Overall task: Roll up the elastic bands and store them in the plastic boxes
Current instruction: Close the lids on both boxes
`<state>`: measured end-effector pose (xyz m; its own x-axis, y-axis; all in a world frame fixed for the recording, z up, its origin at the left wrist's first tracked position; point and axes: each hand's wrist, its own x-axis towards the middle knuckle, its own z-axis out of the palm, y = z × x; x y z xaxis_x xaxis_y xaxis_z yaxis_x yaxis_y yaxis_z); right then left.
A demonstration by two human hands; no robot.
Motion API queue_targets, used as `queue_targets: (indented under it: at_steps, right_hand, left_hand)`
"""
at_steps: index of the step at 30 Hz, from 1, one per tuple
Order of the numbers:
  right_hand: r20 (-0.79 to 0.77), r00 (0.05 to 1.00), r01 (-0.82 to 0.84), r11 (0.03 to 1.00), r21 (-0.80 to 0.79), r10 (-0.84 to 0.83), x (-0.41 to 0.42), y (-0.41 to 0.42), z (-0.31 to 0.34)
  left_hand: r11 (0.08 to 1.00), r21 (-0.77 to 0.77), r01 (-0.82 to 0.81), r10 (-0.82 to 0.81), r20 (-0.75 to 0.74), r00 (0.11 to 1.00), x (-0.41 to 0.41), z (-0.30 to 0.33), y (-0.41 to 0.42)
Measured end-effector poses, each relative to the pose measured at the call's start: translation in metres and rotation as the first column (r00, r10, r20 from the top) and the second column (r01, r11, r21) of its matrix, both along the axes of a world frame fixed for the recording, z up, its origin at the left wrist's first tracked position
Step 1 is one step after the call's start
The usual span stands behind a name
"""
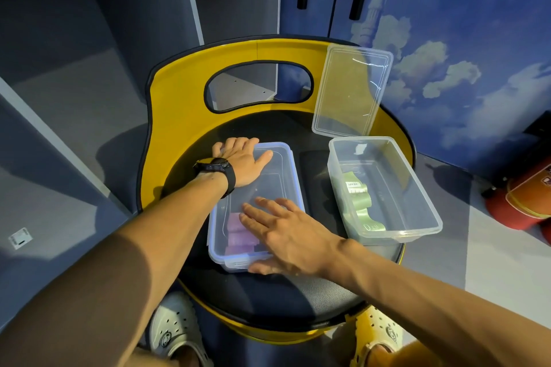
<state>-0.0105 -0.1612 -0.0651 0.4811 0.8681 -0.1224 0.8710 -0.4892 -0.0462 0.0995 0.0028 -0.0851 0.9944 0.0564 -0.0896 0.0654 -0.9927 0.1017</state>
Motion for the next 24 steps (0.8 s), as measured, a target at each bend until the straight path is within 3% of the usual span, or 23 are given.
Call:
queue_targets:
  at_steps: [8,15,18,20,24]
  right_hand:
    - [0.044,0.999,0.004,1.000,-0.002,-0.004,-0.002,0.001,-0.003]
    - [0.032,0.999,0.021,0.994,0.111,-0.025,0.001,-0.006,-0.011]
    - [-0.158,0.976,0.188,0.951,0.244,-0.153,0.005,-0.011,-0.002]
    - [-0.172,0.939,0.338,0.886,0.316,-0.297,0.010,-0.012,0.000]
    - [-0.154,0.851,0.525,0.824,0.214,-0.502,0.020,-0.010,-0.013]
  left_hand:
    - [1.000,0.025,0.013,-0.013,-0.012,1.000,0.005,0.000,0.001]
    - [1.000,-0.010,-0.004,0.004,0.024,1.000,-0.001,-0.002,-0.001]
    - [0.994,-0.104,-0.028,0.031,0.031,0.999,-0.007,0.001,0.000]
    - [0.990,-0.138,-0.033,0.037,0.028,0.999,-0.019,0.004,0.003]
    - [0.988,-0.154,-0.006,0.008,0.015,1.000,-0.059,0.006,0.003]
